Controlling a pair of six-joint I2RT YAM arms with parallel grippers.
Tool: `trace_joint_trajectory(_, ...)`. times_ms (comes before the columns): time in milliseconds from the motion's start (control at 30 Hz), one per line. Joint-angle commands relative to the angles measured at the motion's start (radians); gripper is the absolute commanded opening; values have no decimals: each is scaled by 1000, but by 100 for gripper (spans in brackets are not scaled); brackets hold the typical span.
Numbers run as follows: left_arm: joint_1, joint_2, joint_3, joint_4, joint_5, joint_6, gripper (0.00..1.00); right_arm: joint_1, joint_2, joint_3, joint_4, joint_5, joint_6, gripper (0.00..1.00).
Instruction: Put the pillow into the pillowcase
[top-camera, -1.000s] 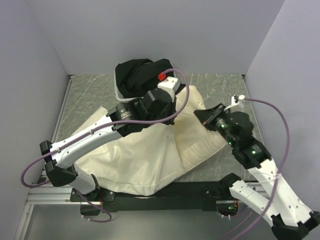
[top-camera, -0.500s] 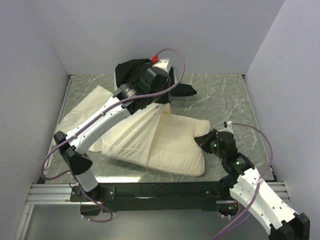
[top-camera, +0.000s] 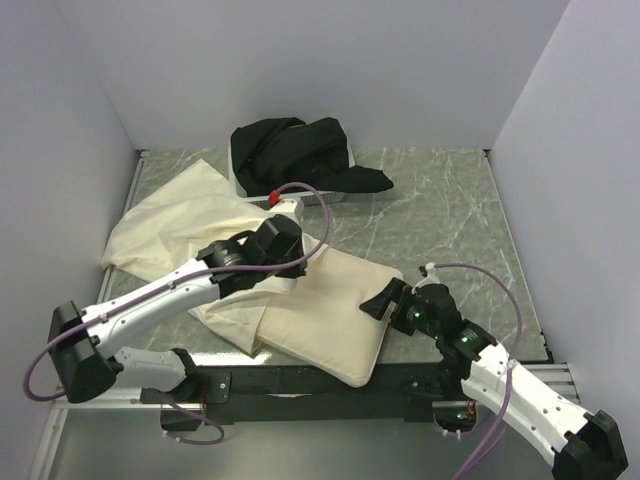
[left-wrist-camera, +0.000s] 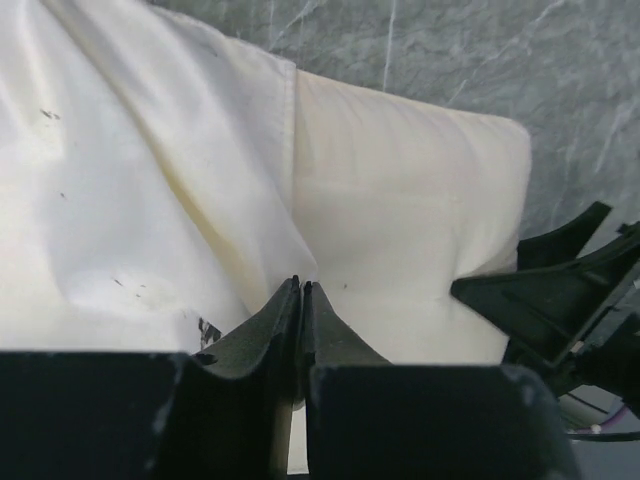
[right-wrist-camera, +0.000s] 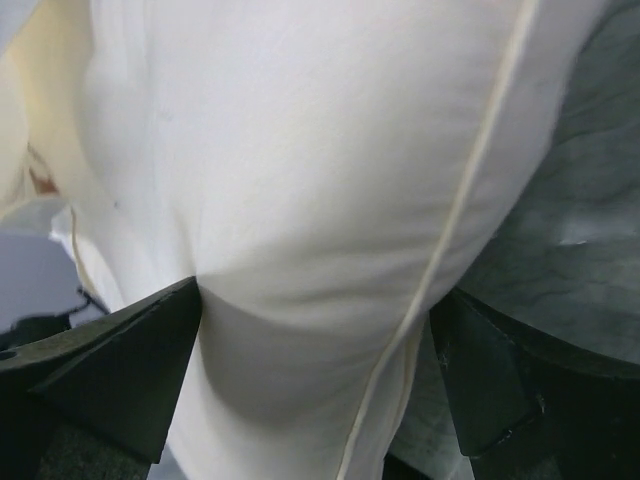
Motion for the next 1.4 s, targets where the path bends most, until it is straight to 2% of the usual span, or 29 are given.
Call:
trace_joint_trajectory(0, -6, -56, -55, 102, -15, -46, 10, 75, 42, 5, 31, -106, -12, 100)
trace_joint_trajectory(100, -12, -52, -57, 111, -8, -46, 10, 131, 101, 5, 4, -87, 1, 100)
trace_joint_trajectory(300, -66, -10, -77, 142, -25, -60, 9, 142, 137, -107, 207, -184, 80, 100)
trace_joint_trajectory(367, -95, -6, -100, 162, -21, -68, 9, 140, 166, -152, 337, -223, 107, 100)
trace_joint_trajectory(400, -104, -1, -103, 165, -28, -68, 11, 142, 175, -186, 406, -240, 151, 89)
trace_joint_trajectory(433, -119, 3, -103, 159, -34, -69, 12, 142, 186, -211, 534, -271, 178, 74)
trace_joint_trajectory(467, -127, 4, -95, 147, -44, -65, 14, 140, 200, -238, 575, -279, 225, 51)
trace_joint_trajectory(500, -135, 4, -89, 134, -74, -65, 18, 137, 201, -239, 596, -285, 238, 7)
trace_joint_trajectory(533, -145, 1, -81, 99, -93, -72, 22, 137, 197, -230, 589, -290, 245, 0)
trace_joint_trajectory(567, -149, -6, -71, 81, -111, -83, 29, 136, 178, -202, 577, -291, 264, 0)
trace_joint_trajectory(600, -152, -28, -69, 65, -136, -95, 50, 137, 163, -188, 554, -291, 281, 0)
trace_joint_trajectory(633, -158, -47, -66, 21, -192, -147, 60, 136, 120, -170, 545, -276, 299, 0)
trace_joint_trajectory(667, -161, -67, -74, 1, -235, -181, 77, 136, 94, -161, 520, -259, 329, 0)
trace_joint_trajectory(733, -165, -151, -86, -92, -356, -320, 82, 136, 21, -104, 433, -219, 357, 0)
trace_joint_trajectory(767, -165, -180, -106, -128, -389, -366, 89, 136, 1, -93, 407, -183, 385, 0)
trace_joint_trajectory(900, -165, -327, -172, -335, -507, -665, 89, 131, -52, -49, 296, -83, 411, 0)
trace_joint_trajectory(933, -165, -346, -195, -381, -513, -816, 89, 128, -46, -30, 293, -75, 407, 0)
trace_joint_trajectory(967, -167, -363, -246, -462, -516, -895, 86, 129, -37, -19, 288, -70, 393, 0)
trace_joint_trajectory(1033, -168, -403, -305, -510, -504, -1082, 84, 129, -1, 7, 273, -66, 380, 0)
trace_joint_trajectory(1133, -172, -424, -391, -557, -478, -1242, 84, 128, 37, 10, 282, -69, 367, 0)
trace_joint_trajectory(1200, -175, -415, -411, -647, -481, -1362, 84, 129, 49, 8, 294, -70, 362, 0)
trace_joint_trajectory(1300, -175, -395, -422, -723, -472, -1451, 79, 129, 72, 11, 287, -63, 350, 0)
trace_joint_trajectory(1367, -173, -385, -431, -751, -466, -1502, 80, 129, 79, 11, 281, -56, 344, 0)
